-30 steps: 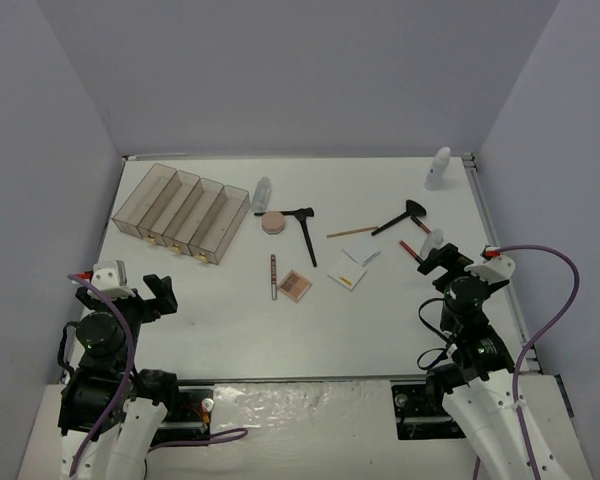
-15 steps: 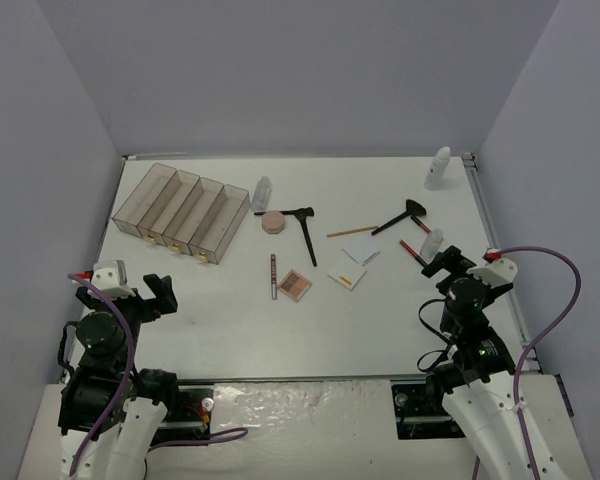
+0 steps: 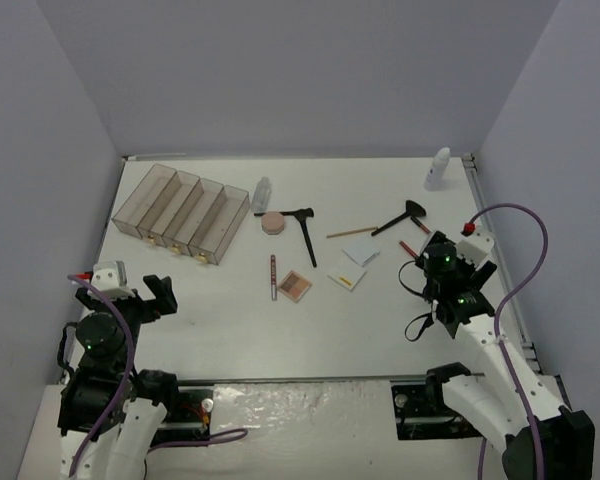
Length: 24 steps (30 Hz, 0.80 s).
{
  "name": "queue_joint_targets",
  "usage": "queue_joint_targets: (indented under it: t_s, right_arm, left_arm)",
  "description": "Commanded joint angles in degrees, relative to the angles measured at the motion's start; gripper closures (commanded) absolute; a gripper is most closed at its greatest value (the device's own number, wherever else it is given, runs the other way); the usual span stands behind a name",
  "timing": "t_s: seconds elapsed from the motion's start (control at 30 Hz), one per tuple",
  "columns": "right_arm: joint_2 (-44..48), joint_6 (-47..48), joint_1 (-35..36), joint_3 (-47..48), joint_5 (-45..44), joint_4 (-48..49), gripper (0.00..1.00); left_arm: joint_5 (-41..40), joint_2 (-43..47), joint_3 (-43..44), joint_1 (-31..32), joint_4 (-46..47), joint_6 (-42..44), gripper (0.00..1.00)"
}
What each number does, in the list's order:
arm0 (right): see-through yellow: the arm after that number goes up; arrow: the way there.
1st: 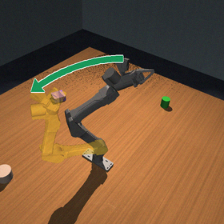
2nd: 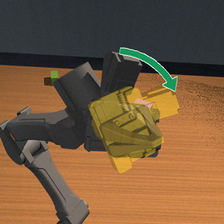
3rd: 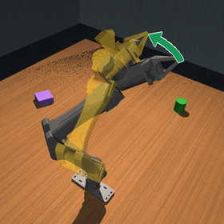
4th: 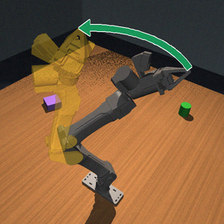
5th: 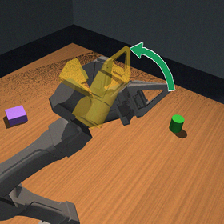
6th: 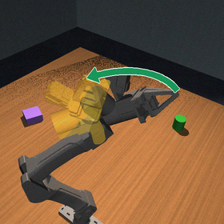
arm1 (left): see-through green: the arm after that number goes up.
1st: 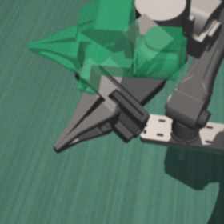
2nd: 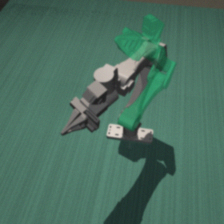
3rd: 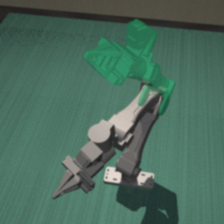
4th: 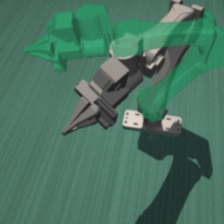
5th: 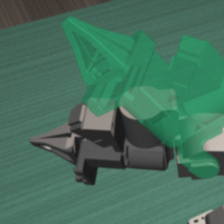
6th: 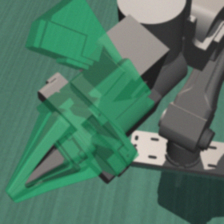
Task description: Organize the makeup
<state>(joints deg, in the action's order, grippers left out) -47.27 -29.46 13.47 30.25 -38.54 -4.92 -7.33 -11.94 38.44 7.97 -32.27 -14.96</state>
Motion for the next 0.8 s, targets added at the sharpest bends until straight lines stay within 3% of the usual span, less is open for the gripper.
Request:
queue_joint_targets:
  t_s: [0.0, 0.4, 0.6, 0.77]
  right_arm:
    - [-8.1, 4.5, -0.3, 4.6, -0.4, 8.7, 0.12]
    - [-17.5, 14.0, -6.2, -1.4, 16.1, 31.0, 0.18]
    - [-19.1, 17.5, -11.6, -2.0, 23.8, 34.4, 0.20]
    - [-24.6, 20.0, -12.1, -0.1, 28.5, 35.8, 0.21]
  left_arm:
    - [0.1, -0.5, 0.4, 0.6, 3.7, 1.1, 0.03]
    - [-0.1, 0.2, 0.4, 1.5, 3.6, 1.2, 0.03]
    - [-0.1, 0.4, 0.3, 1.7, 3.7, 1.2, 0.03]
    - [-0.1, 0.3, 0.4, 1.7, 3.8, 1.3, 0.03]
